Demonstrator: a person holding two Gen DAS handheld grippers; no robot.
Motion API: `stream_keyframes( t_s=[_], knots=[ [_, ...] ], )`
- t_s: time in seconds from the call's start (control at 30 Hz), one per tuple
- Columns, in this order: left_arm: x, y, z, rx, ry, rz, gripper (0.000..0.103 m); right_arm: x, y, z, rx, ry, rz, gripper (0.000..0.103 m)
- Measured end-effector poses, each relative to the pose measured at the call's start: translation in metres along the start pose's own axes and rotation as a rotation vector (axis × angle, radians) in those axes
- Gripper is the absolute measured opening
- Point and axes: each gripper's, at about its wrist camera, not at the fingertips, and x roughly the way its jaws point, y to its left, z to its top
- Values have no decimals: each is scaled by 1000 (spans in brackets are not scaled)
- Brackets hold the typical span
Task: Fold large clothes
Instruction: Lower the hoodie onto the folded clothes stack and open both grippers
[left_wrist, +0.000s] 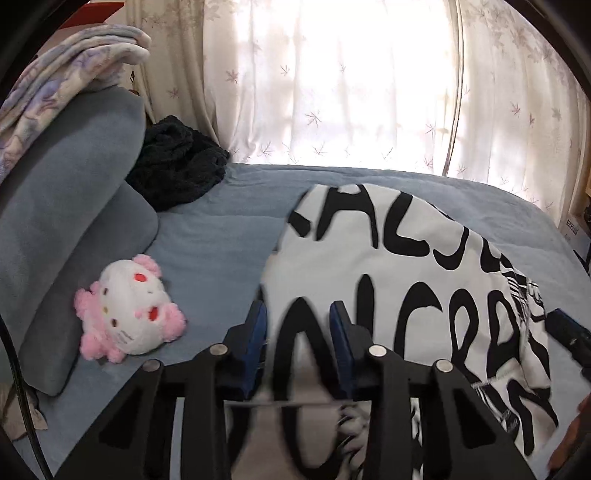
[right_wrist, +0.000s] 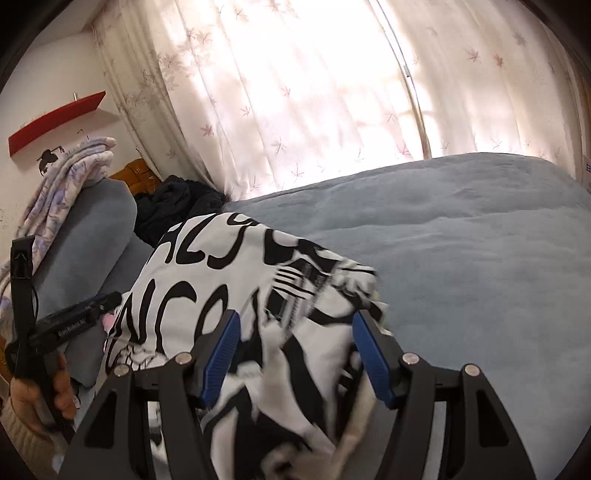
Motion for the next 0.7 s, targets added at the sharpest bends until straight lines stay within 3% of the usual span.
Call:
stream_keyframes(
  t_s=[0.13,0.33,0.5,0.6,0.7],
  knots=[
    [26,-18,-9,69,-21,131,33,42,18,-11,-46,46,-83,57],
    [44,-16,-17,100,-3,141,35,62,6,-30,-85,69,-92,56],
    [36,-23,-18,94,-7,177,37,59,12,-33,-86,80,-122,59],
    [18,-19,-20,40,27,154,67,42,12,-34,-52,105,-109,62],
    [-5,-19,-26,39,49,175,71,17,9,-34,-5,140,-97,69]
  ],
)
